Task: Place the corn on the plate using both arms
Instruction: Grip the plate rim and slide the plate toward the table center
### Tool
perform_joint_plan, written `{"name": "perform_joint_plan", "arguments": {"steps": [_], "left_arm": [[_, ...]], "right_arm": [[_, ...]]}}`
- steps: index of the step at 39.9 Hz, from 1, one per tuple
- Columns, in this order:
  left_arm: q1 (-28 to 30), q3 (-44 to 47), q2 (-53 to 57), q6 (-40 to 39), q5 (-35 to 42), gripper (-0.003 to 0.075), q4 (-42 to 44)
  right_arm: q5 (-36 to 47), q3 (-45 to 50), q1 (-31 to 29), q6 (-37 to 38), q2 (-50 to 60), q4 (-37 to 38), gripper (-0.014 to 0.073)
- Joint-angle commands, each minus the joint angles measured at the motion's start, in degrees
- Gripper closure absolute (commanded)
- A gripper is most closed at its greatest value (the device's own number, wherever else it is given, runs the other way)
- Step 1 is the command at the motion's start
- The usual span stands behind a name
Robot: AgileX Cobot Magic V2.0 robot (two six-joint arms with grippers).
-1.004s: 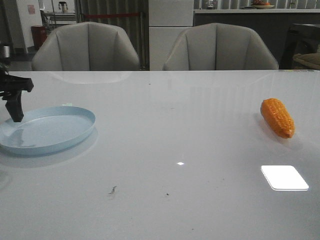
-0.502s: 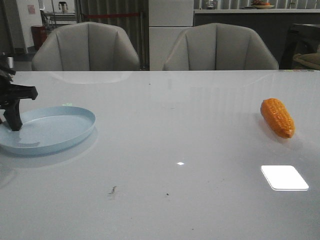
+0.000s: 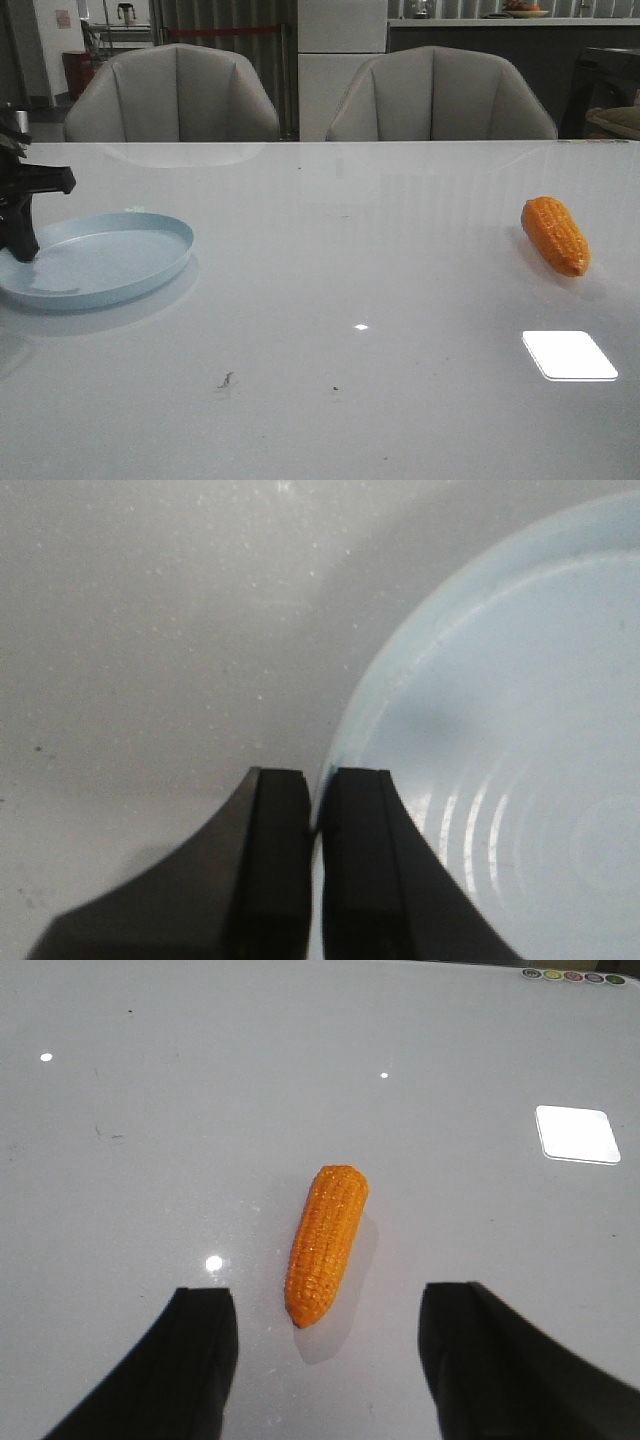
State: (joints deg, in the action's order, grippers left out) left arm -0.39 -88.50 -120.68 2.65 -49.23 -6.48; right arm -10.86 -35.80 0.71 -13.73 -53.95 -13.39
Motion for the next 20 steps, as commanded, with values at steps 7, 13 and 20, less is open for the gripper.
{"name": "perform_joint_plan", "arguments": {"steps": [7,13,20], "left_arm": [[-0.24,-5.59,4.56,7.02,-5.97,0.0630,-10.63],[-1.63,-6.73,4.56,8.21,-7.88,0.0630,-15.22],[-6.41,-6.73,4.56,8.21,-8.44,0.0630,-15.58]], "right_arm": [[4.15,-2.02,0.13,0.08,0.47,-0.22,0.0088],[4.15,-2.02,0.13,0.08,0.47,-0.22,0.0088],[3.97,-2.02,0.13,0.08,0.47,-0.22,0.0088]]}}
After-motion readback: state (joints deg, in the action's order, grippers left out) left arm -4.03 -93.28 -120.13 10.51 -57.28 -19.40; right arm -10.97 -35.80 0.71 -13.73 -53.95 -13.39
